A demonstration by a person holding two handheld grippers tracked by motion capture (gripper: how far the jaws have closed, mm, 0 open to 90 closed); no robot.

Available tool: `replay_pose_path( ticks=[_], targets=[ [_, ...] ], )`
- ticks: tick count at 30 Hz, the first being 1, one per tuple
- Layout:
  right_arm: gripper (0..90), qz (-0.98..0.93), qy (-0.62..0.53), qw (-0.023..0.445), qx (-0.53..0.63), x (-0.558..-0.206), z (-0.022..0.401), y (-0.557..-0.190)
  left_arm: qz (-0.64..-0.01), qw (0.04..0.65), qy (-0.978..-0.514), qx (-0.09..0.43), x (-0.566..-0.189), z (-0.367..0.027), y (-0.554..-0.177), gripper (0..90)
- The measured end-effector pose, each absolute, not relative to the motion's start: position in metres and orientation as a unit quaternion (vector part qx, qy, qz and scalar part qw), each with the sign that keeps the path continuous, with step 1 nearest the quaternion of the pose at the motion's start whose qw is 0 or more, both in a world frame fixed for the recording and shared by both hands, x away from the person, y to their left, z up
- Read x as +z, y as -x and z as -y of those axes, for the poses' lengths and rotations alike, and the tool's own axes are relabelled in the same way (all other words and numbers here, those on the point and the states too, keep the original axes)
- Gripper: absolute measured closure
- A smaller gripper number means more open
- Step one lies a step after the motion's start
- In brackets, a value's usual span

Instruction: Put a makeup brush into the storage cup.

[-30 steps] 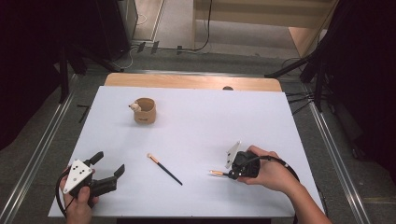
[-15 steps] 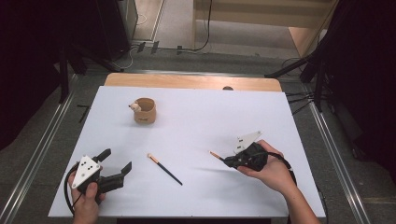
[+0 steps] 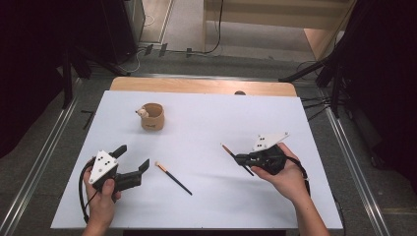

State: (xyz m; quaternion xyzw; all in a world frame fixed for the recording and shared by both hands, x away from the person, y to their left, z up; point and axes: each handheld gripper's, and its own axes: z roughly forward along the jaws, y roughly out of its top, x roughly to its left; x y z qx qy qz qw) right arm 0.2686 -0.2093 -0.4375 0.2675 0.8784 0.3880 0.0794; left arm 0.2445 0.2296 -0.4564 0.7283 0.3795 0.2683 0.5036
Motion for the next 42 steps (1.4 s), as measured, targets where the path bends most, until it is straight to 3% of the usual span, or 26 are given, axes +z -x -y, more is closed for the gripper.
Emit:
replay_pose_path(
  ticks=[4,12,19,34,42],
  targets=[
    [85.0,-0.876,-0.267,0.084,0.393,-0.43,0.207,-0.27,-0.377,0.493,-0.727,0.294,-0.45,-0.225,-0.249,13.2],
    [85.0,-0.868,-0.268,0.097,0.407,-0.409,0.201,-0.273,-0.376,0.522,-0.707,0.295,-0.429,-0.217,-0.261,13.1],
    [85.0,-0.857,-0.269,0.116,0.424,-0.402,0.197,-0.275,-0.364,0.511,-0.714,0.311,-0.422,-0.203,-0.269,13.1],
    [85.0,-0.8,-0.281,0.105,0.52,-0.413,0.185,-0.265,-0.319,0.557,-0.739,0.203,-0.426,-0.179,-0.27,13.2],
    [85.0,-0.789,-0.278,0.114,0.536,-0.414,0.171,-0.26,-0.303,0.575,-0.739,0.178,-0.424,-0.171,-0.264,12.9]
  ],
)
